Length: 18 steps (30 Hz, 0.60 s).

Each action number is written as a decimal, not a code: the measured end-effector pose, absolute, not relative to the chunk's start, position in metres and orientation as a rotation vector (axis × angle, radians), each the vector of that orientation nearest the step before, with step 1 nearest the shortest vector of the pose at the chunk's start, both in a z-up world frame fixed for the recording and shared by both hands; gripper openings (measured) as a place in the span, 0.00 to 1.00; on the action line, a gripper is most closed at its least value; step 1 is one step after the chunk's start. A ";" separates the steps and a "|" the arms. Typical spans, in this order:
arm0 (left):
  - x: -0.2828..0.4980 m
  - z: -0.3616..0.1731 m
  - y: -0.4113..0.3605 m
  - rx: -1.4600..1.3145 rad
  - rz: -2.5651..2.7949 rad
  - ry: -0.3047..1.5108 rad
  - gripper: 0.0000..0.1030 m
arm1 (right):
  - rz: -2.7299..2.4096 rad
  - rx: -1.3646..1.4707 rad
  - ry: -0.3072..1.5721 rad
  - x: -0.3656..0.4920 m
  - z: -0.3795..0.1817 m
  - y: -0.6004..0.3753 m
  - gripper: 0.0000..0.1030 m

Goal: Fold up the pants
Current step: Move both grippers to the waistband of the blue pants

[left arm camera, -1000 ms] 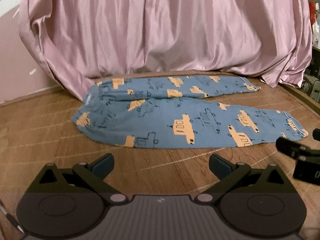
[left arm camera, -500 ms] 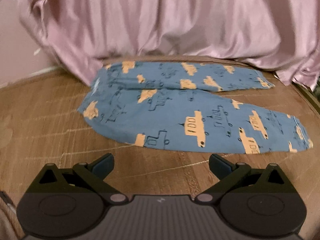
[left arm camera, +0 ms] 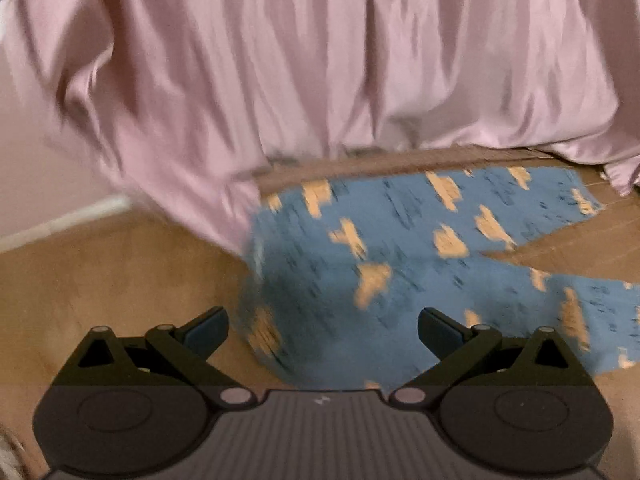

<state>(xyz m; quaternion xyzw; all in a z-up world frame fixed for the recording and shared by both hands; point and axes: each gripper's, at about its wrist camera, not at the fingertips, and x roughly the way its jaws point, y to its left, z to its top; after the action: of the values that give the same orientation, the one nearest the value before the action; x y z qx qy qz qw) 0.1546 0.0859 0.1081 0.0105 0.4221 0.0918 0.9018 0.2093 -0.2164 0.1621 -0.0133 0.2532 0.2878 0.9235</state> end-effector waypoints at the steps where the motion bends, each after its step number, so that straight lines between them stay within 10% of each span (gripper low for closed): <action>1: 0.166 0.110 0.089 0.050 0.197 0.865 1.00 | 0.625 -0.079 0.535 0.228 0.160 -0.209 1.00; 18: 0.354 0.026 0.131 0.311 0.050 0.864 1.00 | 0.766 -0.335 0.808 0.444 0.019 -0.154 0.99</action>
<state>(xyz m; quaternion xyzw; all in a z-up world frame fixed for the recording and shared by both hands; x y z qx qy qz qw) 0.3536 0.1309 0.0261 0.1501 0.4168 0.0242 0.8962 0.4440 -0.1538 0.0188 -0.1583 0.3815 0.3616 0.8358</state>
